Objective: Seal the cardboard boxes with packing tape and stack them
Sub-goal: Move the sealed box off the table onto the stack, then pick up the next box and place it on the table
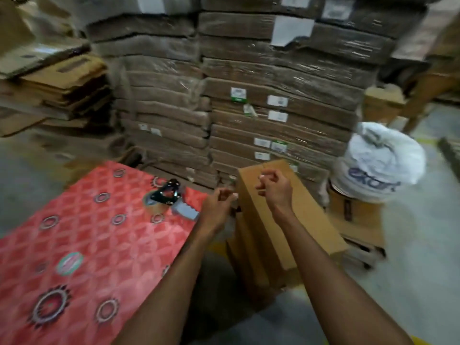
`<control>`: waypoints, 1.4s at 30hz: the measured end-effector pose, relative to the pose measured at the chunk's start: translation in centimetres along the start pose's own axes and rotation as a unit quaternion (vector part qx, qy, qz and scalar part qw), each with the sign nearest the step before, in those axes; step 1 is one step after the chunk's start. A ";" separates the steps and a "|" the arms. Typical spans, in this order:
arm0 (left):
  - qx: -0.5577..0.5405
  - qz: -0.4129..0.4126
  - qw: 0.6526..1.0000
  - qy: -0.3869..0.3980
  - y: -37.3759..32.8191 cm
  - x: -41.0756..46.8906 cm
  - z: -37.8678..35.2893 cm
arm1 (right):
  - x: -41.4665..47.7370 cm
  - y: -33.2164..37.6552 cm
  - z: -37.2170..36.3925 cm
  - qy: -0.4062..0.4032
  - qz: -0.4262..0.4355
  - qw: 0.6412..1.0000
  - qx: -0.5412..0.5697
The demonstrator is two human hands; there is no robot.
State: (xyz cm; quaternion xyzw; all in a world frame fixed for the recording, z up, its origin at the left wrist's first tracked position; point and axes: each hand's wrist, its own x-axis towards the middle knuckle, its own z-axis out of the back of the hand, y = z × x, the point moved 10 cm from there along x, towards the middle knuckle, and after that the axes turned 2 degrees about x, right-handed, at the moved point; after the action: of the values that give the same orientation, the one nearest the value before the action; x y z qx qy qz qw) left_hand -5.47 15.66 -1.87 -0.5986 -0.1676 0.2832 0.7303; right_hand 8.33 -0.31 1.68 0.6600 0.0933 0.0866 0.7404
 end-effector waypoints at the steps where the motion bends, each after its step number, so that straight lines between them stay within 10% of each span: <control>1: -0.004 0.016 1.000 0.027 1.2 -0.1 -2.1 | 0.1 -1.4 1.9 -0.013 -0.013 1.000 -0.014; 24: -0.054 0.440 0.889 0.114 23.4 -4.7 -29.7 | 12.4 -41.1 29.8 0.020 -0.360 0.899 -0.247; 42: -0.174 0.246 0.938 -0.173 4.5 6.6 -13.4 | 14.3 -11.7 17.4 -0.103 -0.120 0.986 -0.047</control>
State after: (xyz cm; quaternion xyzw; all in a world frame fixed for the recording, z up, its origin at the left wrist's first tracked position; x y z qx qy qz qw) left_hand 6.53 9.79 -9.90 -0.6803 -0.1854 0.5201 0.4821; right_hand 26.62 -14.76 -8.37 0.6140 0.0911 -0.0674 0.7811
